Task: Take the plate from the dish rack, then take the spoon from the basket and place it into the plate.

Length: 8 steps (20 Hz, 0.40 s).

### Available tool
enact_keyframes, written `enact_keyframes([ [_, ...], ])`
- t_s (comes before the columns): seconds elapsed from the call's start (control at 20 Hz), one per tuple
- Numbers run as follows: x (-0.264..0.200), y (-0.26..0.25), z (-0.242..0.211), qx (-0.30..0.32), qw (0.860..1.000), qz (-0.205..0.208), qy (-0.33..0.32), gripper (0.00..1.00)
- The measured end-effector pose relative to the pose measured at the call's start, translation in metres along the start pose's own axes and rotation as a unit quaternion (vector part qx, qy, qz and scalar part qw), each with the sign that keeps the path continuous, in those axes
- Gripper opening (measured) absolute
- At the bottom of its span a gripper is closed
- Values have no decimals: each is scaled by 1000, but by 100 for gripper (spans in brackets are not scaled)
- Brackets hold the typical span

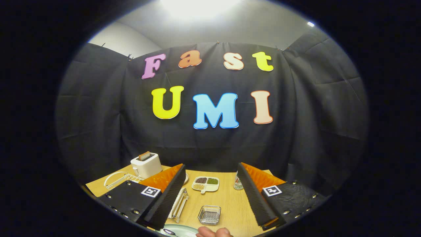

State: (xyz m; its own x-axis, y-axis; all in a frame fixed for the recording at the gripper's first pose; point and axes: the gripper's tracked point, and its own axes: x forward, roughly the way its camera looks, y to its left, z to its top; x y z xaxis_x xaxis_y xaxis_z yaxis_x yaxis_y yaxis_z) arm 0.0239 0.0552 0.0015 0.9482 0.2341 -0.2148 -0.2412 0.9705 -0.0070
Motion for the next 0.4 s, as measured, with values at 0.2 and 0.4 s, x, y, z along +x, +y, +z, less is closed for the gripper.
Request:
enact_keyframes([
  [0.2,-1,-14,-1,9,1000,-25,-7,96],
  [0.4,-5,-17,0,2,1000,-17,-9,96],
])
